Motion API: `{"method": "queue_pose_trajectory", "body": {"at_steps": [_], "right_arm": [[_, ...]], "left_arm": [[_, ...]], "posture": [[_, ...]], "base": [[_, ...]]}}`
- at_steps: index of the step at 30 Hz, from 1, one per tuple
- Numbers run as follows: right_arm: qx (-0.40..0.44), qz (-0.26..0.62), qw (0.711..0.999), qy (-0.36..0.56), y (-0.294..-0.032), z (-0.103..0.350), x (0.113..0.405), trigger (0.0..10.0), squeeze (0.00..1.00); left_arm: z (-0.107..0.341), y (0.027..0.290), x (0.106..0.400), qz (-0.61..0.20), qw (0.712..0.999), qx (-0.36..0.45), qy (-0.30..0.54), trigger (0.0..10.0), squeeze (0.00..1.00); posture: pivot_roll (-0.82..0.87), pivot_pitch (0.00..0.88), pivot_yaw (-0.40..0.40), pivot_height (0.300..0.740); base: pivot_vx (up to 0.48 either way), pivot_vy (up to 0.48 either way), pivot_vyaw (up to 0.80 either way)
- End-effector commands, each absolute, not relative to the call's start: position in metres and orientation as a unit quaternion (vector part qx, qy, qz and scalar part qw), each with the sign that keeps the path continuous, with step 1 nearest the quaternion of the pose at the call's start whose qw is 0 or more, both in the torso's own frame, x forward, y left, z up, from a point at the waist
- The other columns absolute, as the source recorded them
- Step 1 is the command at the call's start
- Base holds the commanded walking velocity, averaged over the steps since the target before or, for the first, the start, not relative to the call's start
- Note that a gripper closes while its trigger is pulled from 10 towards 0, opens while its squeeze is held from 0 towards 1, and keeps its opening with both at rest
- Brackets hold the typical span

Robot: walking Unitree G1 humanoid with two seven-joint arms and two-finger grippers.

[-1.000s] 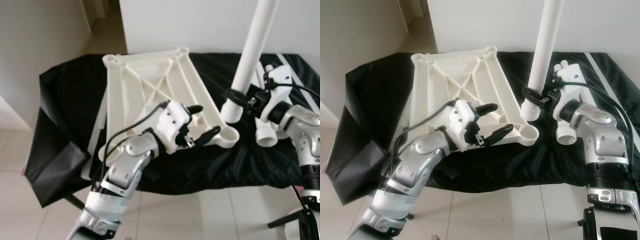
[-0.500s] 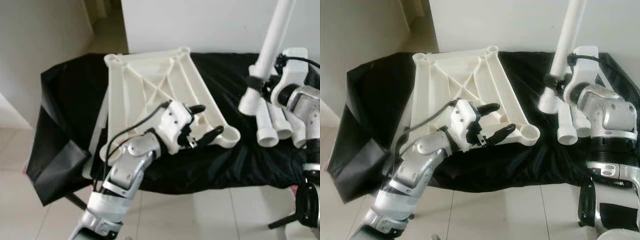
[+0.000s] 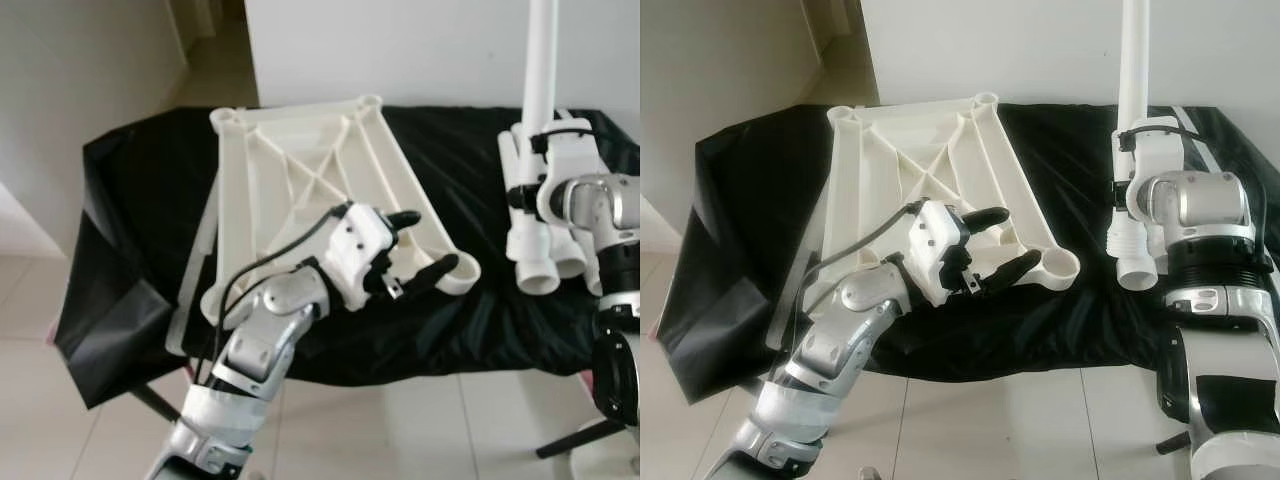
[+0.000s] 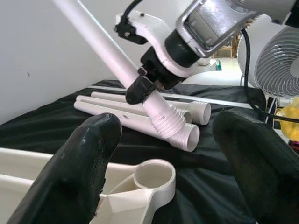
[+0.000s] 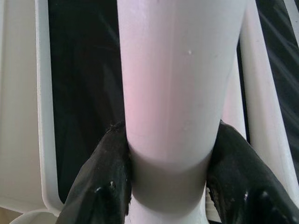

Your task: Building children table

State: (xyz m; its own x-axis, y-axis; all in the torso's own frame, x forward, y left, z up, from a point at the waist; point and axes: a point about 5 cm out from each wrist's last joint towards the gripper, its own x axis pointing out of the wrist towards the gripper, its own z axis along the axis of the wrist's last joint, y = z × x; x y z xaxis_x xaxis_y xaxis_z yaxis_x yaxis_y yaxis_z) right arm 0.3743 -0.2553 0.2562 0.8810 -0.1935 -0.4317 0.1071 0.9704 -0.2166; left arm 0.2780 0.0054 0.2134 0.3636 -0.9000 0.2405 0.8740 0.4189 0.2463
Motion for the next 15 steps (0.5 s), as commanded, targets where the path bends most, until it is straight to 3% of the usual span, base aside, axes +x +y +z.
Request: {"method": "queue_pose_trajectory", "body": {"at_steps": [1, 6, 15], "right_arm": [[-0.095, -0.082, 0.96, 0.252, -0.25, 0.253, 0.378, 10.0, 0.0], [-0.038, -0.074, 0.956, 0.282, -0.245, 0.248, 0.383, 10.0, 0.0], [-0.014, -0.08, 0.942, 0.326, -0.247, 0.228, 0.384, 10.0, 0.0]], "left_arm": [[0.211, 0.006, 0.278, -0.524, 0.834, 0.039, -0.17, 10.0, 0.0], [0.21, 0.005, 0.277, -0.522, 0.834, 0.041, -0.171, 10.0, 0.0], [0.211, 0.005, 0.277, -0.516, 0.838, 0.039, -0.174, 10.0, 0.0]], "posture": [[-0.1, 0.025, -0.01, 0.74], [-0.1, 0.021, -0.019, 0.74], [-0.09, 0.013, -0.031, 0.74]], "base": [[0.0, 0.0, 0.0], [0.0, 0.0, 0.0], [0.0, 0.0, 0.0]]}}
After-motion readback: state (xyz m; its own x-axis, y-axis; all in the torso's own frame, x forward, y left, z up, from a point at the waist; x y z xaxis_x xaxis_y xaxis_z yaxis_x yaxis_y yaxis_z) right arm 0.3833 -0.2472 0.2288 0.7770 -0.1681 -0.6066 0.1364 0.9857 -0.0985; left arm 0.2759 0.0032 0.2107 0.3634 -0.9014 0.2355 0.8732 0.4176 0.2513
